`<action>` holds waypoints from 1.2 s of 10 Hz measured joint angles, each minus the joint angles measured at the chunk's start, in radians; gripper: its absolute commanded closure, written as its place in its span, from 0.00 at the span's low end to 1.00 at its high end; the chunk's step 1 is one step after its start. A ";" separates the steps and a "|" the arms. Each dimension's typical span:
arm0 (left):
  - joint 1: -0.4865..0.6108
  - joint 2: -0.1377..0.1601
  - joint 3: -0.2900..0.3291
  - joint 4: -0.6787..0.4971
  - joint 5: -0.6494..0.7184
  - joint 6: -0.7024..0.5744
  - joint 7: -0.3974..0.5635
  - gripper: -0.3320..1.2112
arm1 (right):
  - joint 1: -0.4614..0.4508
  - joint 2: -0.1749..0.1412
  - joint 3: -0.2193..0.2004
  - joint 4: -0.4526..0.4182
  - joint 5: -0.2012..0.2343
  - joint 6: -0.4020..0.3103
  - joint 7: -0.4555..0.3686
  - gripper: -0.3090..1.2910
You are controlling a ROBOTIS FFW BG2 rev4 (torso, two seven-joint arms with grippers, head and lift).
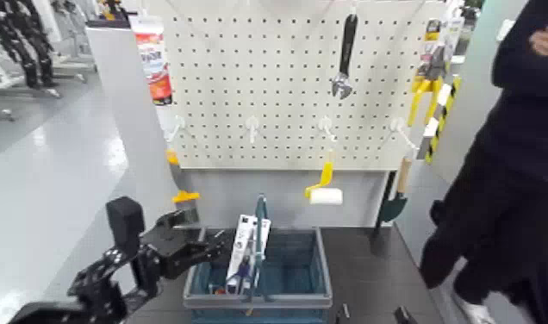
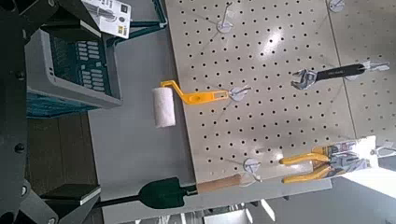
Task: Put the blue scissors into the crate.
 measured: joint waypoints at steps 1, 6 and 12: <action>0.056 -0.004 0.010 -0.047 0.000 -0.040 0.056 0.27 | 0.002 -0.002 -0.001 -0.004 0.000 0.005 0.000 0.28; 0.351 -0.052 0.012 -0.161 -0.018 -0.216 0.228 0.28 | 0.038 0.011 -0.032 -0.037 0.021 0.027 -0.001 0.28; 0.434 0.003 -0.048 -0.164 -0.007 -0.320 0.335 0.29 | 0.053 0.010 -0.040 -0.073 0.035 0.087 0.007 0.28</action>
